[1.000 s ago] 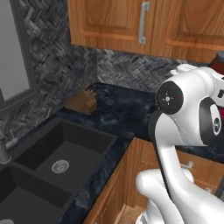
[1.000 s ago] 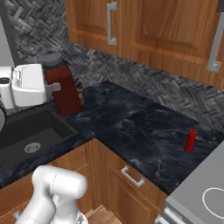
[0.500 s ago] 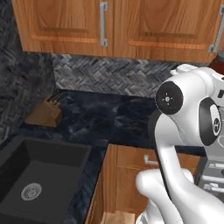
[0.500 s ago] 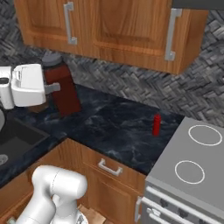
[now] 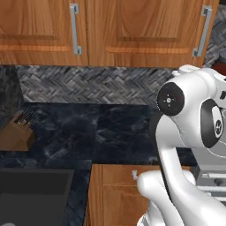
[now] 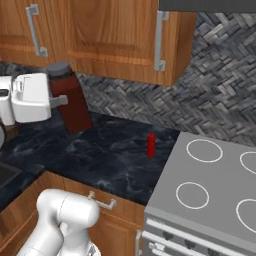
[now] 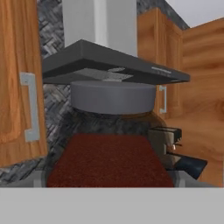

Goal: Collect the paprika, ketchup, and shaker from the cabinet and place them next to the stove.

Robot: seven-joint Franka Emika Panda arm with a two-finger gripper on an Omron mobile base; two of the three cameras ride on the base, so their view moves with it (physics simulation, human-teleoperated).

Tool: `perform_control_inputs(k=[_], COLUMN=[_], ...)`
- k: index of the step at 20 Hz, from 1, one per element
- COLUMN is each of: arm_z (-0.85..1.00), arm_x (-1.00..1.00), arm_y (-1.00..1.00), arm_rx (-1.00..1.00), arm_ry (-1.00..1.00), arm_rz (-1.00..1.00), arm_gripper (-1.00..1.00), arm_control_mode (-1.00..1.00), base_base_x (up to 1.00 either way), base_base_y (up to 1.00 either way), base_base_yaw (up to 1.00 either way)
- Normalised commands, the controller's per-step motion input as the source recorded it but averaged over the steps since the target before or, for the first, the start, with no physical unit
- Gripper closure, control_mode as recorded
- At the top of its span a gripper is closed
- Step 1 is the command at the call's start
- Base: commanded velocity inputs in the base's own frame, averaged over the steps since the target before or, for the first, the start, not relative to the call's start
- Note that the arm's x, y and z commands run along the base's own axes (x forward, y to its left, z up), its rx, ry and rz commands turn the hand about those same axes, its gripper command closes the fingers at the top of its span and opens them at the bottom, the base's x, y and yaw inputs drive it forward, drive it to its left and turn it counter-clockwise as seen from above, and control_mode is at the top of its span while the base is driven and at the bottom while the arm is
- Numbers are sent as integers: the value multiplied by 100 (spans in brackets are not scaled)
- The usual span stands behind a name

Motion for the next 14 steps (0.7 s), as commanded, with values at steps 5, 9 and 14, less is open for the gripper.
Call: perform_control_inputs(k=[5, 9, 14], arm_z=[0, -29, -62], arm_x=[0, 30, 21], arm_y=[0, -15, -16], arm_rx=[0, 4, 2], arm_ry=[0, 0, 0], arm_rz=[0, -17, -17], arm_gripper=[100, 100, 100], arm_control_mode=[100, -100, -100], base_base_x=[58, 12, 0], base_base_y=[-17, -5, 0], base_base_yaw=[-23, -6, 0])
